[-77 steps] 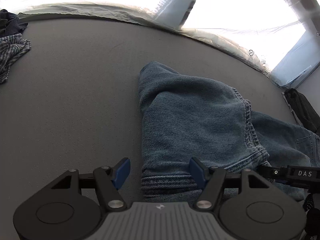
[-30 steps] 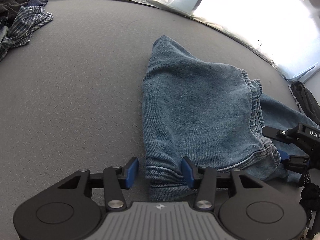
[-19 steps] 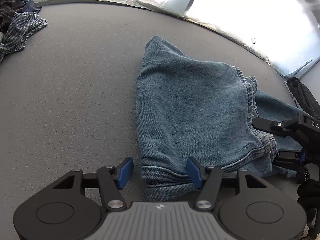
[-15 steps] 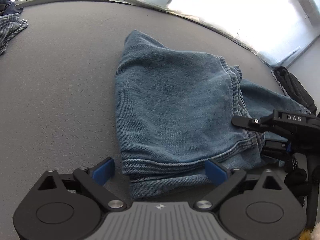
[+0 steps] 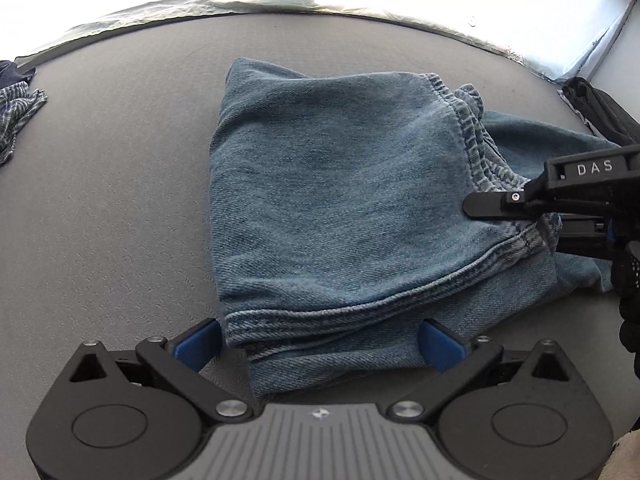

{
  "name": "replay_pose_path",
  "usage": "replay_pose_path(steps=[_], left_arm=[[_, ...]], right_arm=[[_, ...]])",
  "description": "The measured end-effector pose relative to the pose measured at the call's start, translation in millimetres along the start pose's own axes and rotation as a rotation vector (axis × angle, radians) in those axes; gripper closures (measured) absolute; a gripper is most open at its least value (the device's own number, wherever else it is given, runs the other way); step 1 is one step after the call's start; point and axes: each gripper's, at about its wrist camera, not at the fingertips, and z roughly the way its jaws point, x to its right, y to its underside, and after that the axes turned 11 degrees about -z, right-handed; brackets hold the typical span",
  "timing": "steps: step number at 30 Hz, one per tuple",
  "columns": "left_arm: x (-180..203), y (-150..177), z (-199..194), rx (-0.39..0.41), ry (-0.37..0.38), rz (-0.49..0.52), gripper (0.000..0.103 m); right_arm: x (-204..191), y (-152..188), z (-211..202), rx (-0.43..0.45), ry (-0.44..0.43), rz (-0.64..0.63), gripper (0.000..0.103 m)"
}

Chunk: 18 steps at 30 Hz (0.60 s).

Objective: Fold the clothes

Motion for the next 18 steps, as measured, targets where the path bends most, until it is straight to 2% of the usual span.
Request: replay_pose_path(steps=[4, 7, 10, 12, 14, 16, 18], left_arm=[[-8.7, -7.4, -17.2, 0.061, 0.020, -0.104, 0.000], [-8.6, -12.0, -39.3, 0.131, 0.051, -0.135, 0.000], [0.3, -18.9, -52.9, 0.188, 0.041, -0.144, 0.000], [7.4, -23.5, -50.9, 0.187, 0.043, -0.142, 0.000], [14.6, -25.1, -41.9, 0.166, 0.030, -0.127, 0.000], [20.3, -20.2, -30.2, 0.137, 0.022, -0.104, 0.000], [26.7, -13.5, -15.0, 0.091, 0.051, -0.094, 0.000]], right_arm=[[-24.1, -15.8, -25.7, 0.095, 0.047, -0.211, 0.090], [-33.7, -27.1, -47.1, 0.166, 0.135, -0.360, 0.090], [-26.4, -33.1, -69.8, 0.211, 0.202, -0.428, 0.090], [-11.5, -31.7, -86.0, 0.224, 0.243, -0.436, 0.090], [12.7, -26.0, -94.1, 0.210, 0.299, -0.384, 0.090], [43.0, -17.2, -94.3, 0.172, 0.348, -0.291, 0.089], [70.3, -6.5, -84.2, 0.099, 0.383, -0.213, 0.081]])
